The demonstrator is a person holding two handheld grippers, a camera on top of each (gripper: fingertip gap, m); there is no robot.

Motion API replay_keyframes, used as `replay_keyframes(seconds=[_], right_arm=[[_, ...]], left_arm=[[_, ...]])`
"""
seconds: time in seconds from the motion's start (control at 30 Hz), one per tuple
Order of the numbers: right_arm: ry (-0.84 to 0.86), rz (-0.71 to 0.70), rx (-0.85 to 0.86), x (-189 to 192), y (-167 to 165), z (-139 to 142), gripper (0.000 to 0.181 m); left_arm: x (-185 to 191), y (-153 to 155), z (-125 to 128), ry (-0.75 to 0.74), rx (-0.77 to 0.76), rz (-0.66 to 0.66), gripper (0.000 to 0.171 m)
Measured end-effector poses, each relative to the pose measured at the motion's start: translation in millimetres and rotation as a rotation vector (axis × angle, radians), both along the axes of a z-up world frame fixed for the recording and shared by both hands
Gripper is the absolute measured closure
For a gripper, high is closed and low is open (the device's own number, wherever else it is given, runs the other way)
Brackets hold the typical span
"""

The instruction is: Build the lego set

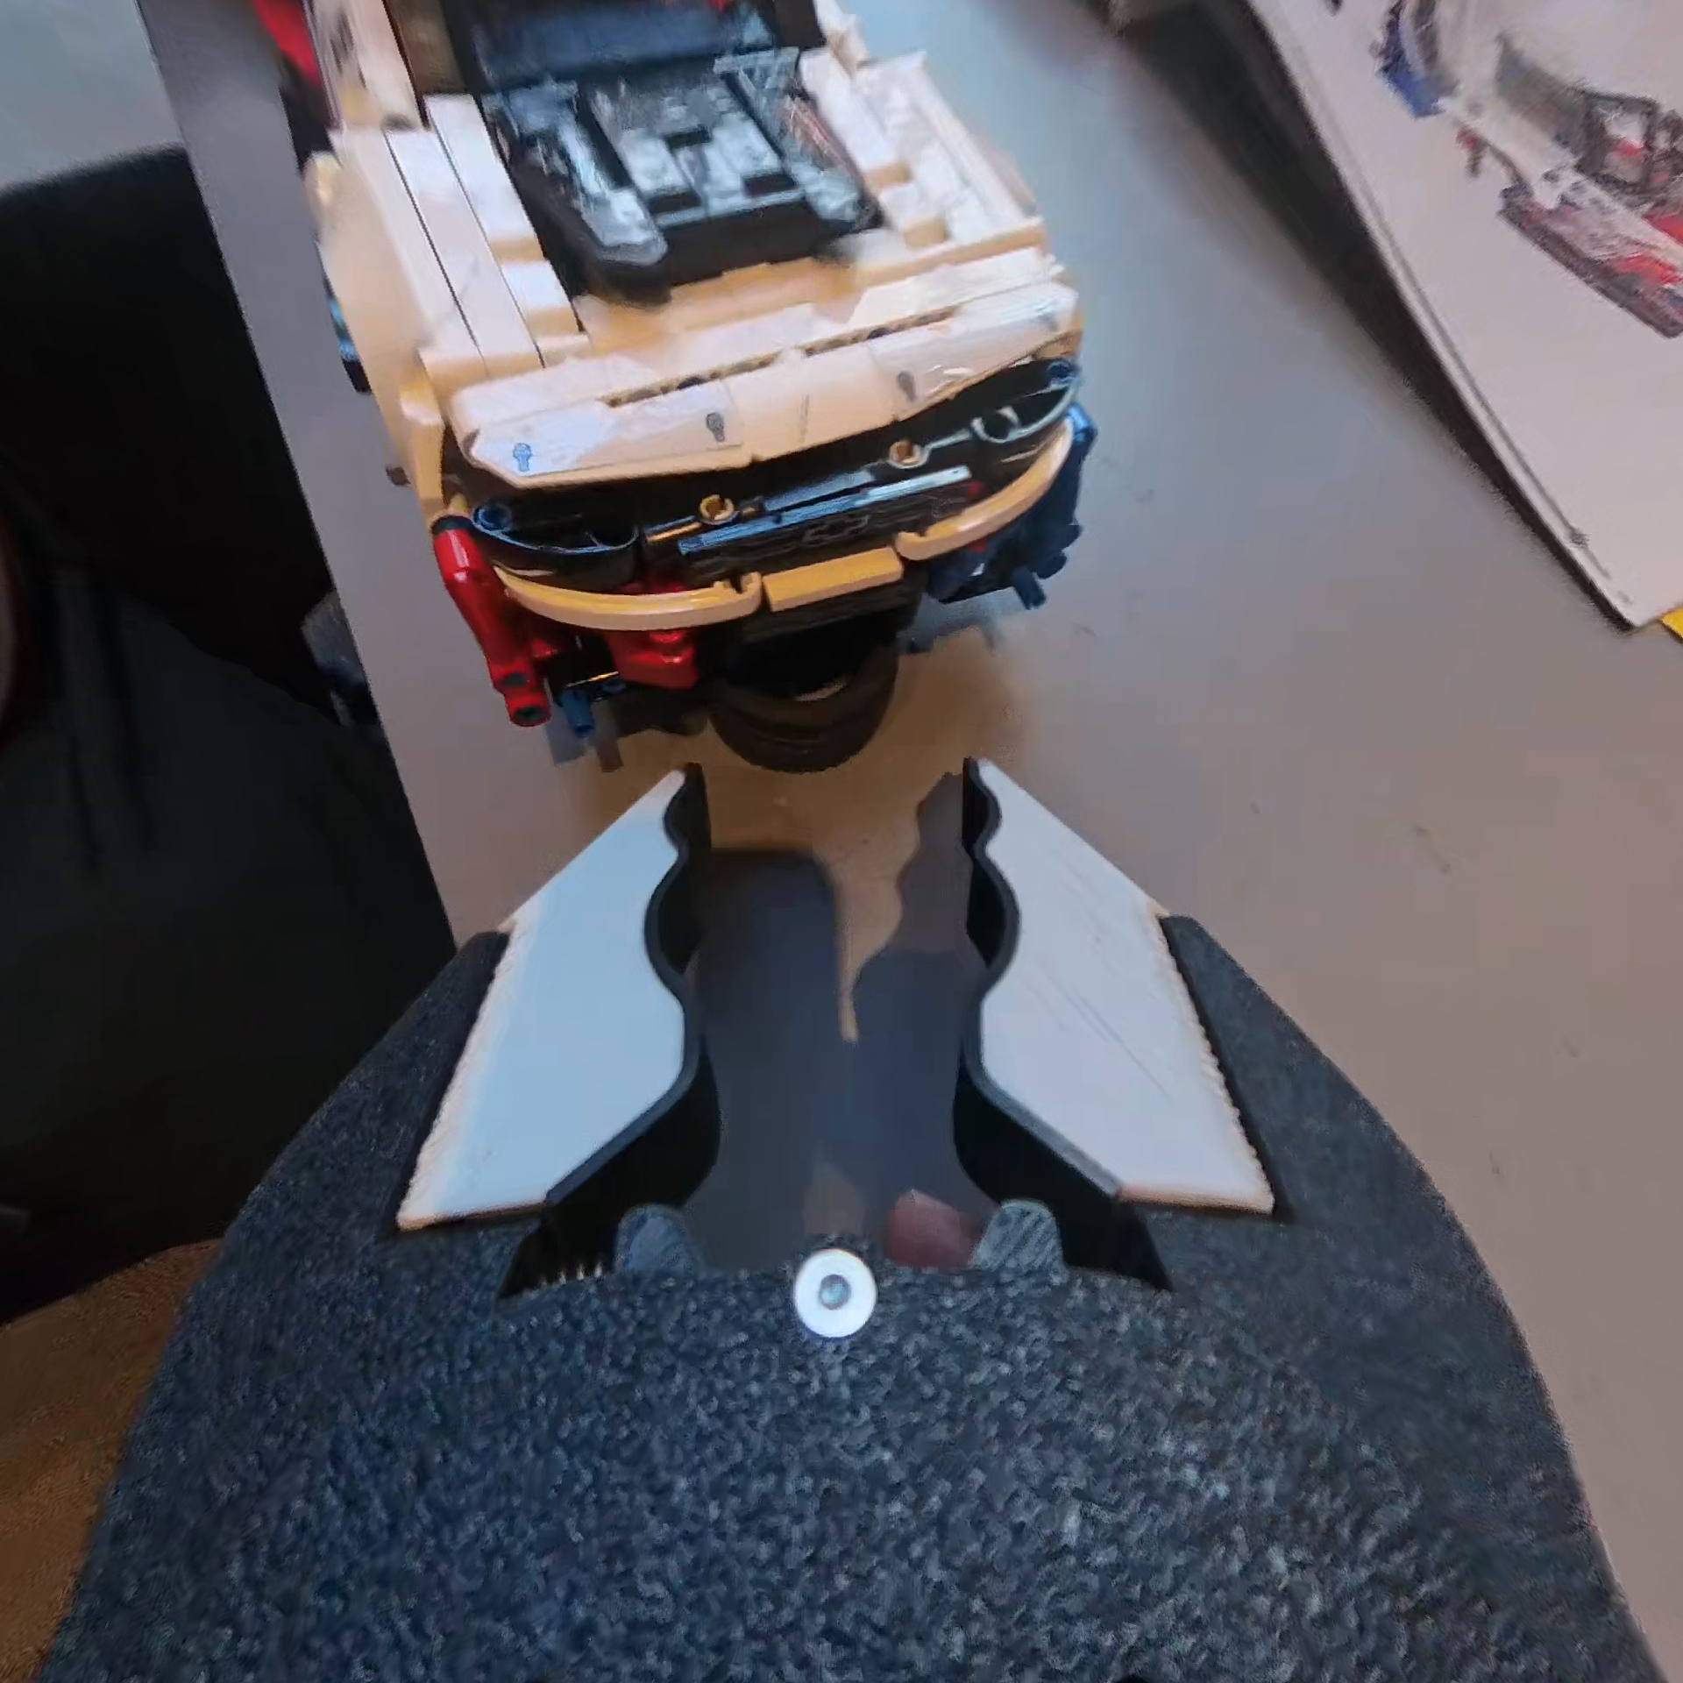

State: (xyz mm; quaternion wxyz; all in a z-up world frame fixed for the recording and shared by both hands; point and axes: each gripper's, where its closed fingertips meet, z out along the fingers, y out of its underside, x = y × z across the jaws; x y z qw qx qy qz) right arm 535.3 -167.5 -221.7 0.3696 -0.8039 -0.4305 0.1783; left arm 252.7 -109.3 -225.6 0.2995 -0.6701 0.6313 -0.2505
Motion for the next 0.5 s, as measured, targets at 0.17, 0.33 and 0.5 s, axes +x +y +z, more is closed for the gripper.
replay_keyframes(seconds=[0.17, 0.33, 0.5], right_arm=[[-0.038, 0.050, 0.002, -17.8, 9.4, -4.6, 0.122], [-0.044, 0.069, -0.005, -20.3, 12.4, -5.9, 0.138], [-0.082, 0.046, 0.009, -11.7, 4.0, -5.3, 0.139]], left_arm=[[3.3, -5.4, 1.5, -0.009, 0.019, -0.055, 0.096], [7.7, -6.4, 1.3, -0.008, 0.021, -0.085, 0.101], [9.5, -6.8, 1.9, -0.013, 0.047, -0.102, 0.104]])
